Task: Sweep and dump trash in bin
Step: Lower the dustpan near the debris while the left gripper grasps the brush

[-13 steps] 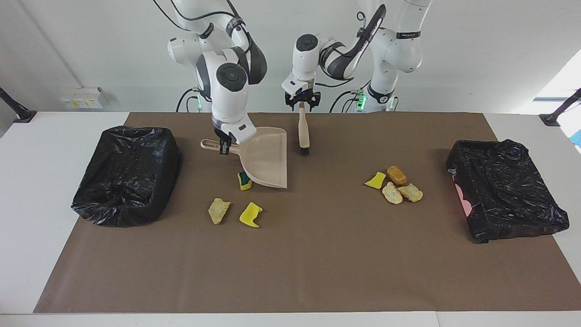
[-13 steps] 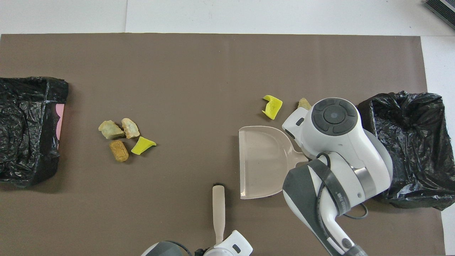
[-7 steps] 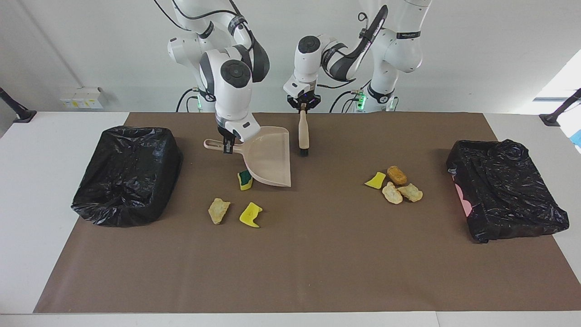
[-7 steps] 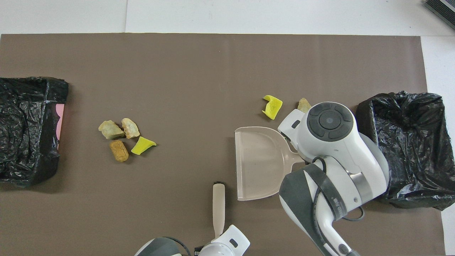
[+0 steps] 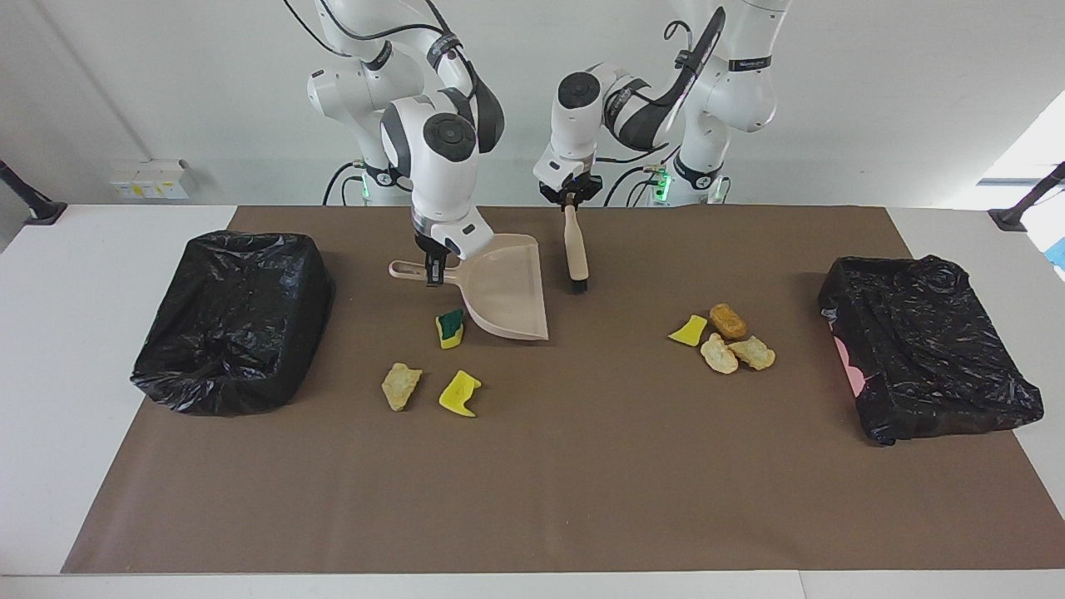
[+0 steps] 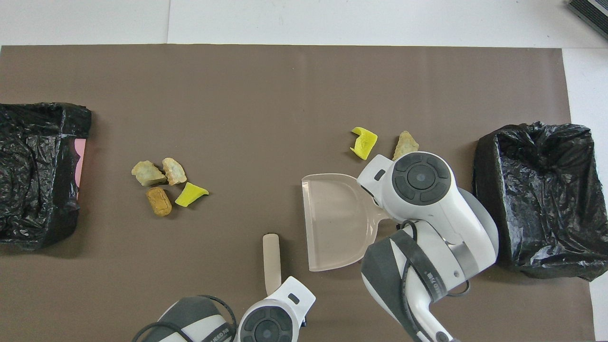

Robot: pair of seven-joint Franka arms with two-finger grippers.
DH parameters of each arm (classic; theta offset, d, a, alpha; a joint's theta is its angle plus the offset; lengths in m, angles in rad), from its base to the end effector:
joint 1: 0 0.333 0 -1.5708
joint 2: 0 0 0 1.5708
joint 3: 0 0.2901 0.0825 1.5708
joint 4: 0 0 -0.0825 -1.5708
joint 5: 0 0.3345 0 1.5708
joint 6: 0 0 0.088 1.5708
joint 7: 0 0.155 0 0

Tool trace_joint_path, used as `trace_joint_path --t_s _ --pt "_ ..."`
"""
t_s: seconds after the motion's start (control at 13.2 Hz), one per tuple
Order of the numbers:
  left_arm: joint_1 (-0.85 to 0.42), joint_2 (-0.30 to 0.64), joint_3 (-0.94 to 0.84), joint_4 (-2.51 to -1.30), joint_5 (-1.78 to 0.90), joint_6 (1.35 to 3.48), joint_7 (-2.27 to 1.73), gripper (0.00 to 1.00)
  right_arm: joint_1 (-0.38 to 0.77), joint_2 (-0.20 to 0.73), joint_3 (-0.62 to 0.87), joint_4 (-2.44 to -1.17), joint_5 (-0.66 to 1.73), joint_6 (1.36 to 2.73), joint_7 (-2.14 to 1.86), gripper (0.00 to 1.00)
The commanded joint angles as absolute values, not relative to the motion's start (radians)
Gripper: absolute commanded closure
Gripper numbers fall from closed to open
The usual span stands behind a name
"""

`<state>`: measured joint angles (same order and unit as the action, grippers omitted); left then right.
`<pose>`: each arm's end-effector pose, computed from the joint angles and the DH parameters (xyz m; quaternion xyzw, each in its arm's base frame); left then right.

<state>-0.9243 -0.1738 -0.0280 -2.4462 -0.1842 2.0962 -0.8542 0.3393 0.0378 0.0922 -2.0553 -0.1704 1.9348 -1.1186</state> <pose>0.2189 -0.3355 0.3131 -0.9935 -0.0047 0.1113 0.0236 0.4511 0.1864 0.3589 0.6841 0.7213 -0.0994 0.0443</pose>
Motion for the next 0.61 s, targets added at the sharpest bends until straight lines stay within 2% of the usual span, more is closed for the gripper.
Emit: trace_joint_path --t_s 0.0,0.3,0.53 --pt "-0.818 -0.204 -0.032 -2.404 -0.146 1.991 -0.783 1.0 0.391 0.046 0.092 -2.082 -0.196 1.994 -1.056 1.0" --pt "-0.64 -0.241 -0.032 -2.349 -0.1 1.896 -0.639 1.0 0.468 0.081 0.092 -2.077 -0.267 2.025 -0.893 1.0" --pt "-0.475 -0.235 -0.032 -2.292 -0.031 1.89 -0.499 1.0 0.529 0.126 0.092 -2.066 -0.307 2.054 -0.769 1.0"
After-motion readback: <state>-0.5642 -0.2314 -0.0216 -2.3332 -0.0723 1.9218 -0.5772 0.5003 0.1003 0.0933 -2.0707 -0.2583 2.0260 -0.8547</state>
